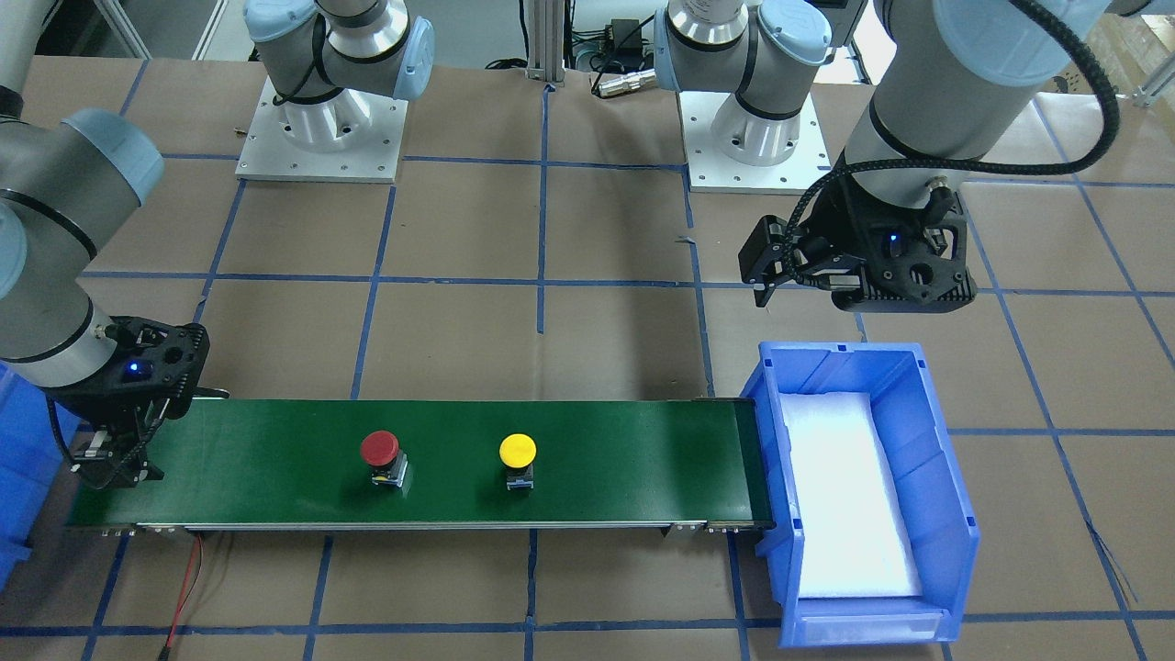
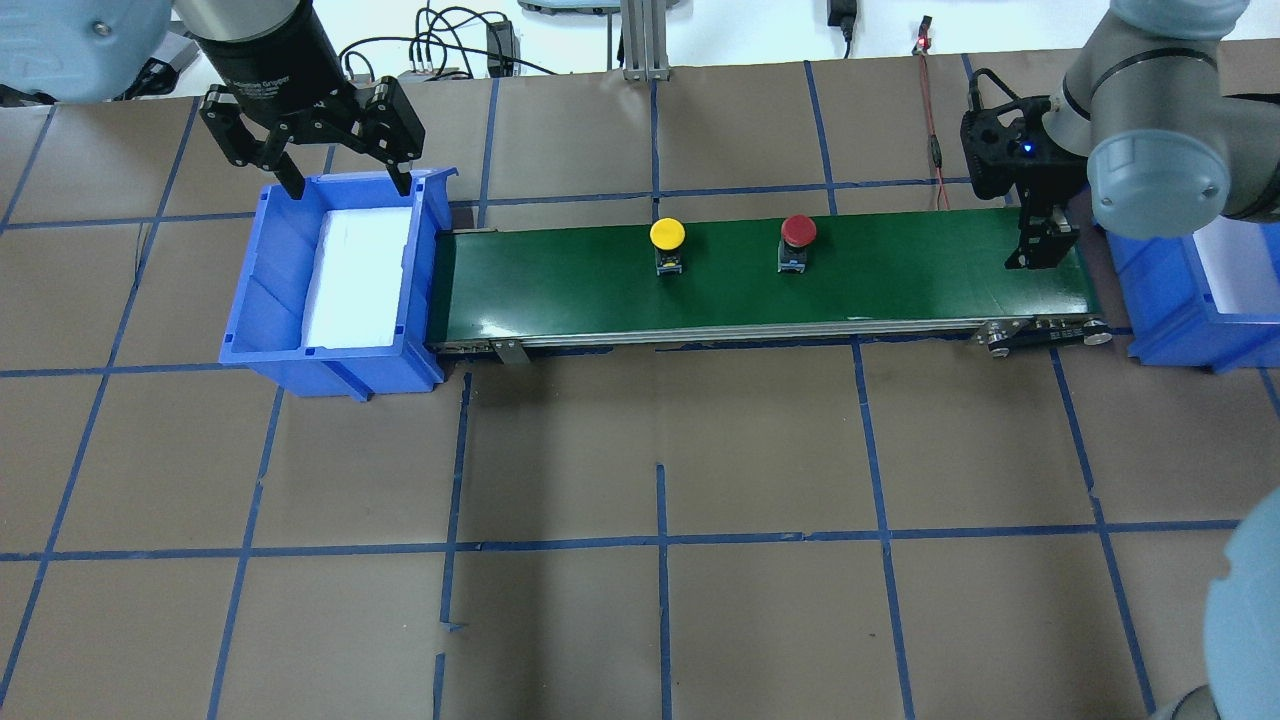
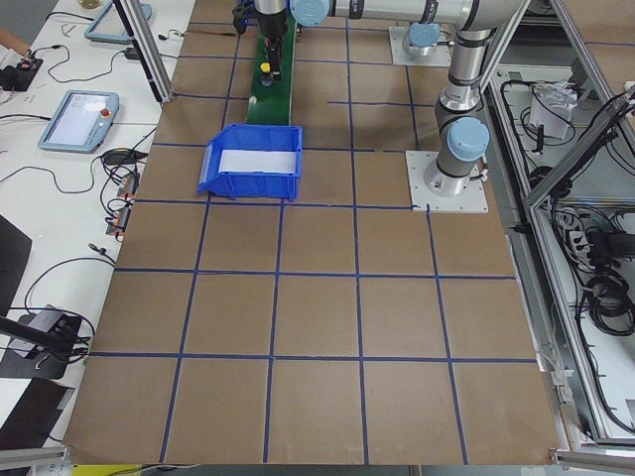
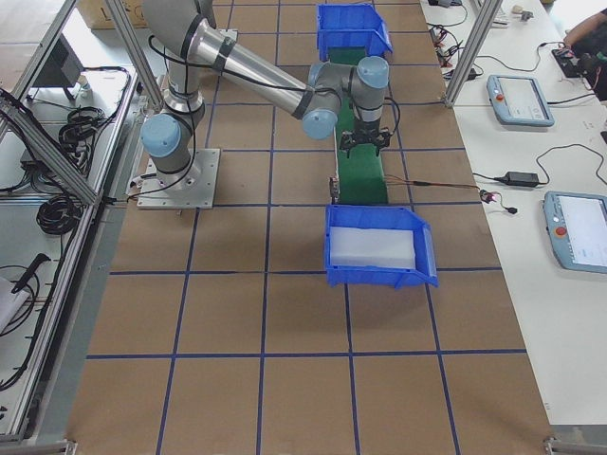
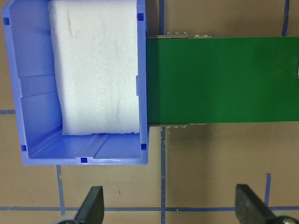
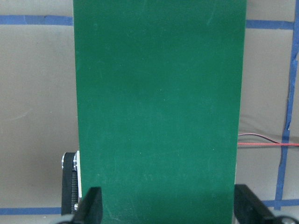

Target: Transport two buttons from left to right

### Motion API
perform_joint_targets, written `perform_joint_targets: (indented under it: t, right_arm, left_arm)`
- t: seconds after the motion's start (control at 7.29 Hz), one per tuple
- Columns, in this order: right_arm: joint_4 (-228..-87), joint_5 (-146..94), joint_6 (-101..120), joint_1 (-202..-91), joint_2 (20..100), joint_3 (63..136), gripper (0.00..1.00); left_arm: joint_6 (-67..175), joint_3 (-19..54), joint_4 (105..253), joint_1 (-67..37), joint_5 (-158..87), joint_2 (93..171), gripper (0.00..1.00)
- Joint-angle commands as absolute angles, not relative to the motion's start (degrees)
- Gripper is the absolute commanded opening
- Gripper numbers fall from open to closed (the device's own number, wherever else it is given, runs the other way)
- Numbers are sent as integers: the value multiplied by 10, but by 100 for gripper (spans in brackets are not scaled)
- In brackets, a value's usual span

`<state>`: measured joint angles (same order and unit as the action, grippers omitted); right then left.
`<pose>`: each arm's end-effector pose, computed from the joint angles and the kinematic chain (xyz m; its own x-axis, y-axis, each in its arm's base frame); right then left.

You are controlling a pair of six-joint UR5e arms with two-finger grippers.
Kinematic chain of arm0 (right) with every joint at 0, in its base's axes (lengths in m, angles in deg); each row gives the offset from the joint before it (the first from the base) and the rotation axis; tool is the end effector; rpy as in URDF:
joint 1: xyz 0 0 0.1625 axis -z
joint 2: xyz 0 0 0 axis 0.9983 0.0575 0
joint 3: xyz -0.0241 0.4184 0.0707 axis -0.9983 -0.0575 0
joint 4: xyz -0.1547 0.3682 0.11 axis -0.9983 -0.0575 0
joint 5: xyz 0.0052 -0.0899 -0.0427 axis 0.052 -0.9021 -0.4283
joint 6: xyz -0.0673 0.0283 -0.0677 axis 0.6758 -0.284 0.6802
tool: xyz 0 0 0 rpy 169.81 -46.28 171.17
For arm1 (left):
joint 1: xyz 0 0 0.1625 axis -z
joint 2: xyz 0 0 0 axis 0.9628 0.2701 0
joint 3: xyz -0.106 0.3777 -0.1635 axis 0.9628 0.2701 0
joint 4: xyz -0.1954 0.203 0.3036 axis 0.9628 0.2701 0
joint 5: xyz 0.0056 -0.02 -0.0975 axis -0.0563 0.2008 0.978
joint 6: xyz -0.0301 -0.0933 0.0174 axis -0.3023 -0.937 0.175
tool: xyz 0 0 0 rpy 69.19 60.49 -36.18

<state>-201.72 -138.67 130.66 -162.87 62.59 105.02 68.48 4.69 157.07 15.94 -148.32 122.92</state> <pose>-0.0114 -0.6045 0.3031 0.0125 -0.9968 0.0791 -0.9998 -0.0111 0.0177 -0.1338 -0.5623 0.4880 -0.9997 0.0013 -0.0226 0.0003 0.9989 0.0461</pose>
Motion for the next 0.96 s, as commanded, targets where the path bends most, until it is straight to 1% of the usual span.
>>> perform_joint_targets:
  t: [0.0,0.27,0.82]
  right_arm:
    - [-2020,-1383,1304,-1635,629,1067,100]
    - [-2018,-1379,1304,-1647,631,1070,100]
    - [-2008,-1365,1316,-1644,620,1042,100]
  left_arm:
    - [685,47,1571,159,-1483,1229,100]
    - [685,47,1571,159,-1483,1229,100]
    - [685,47,1571,159,-1483,1229,100]
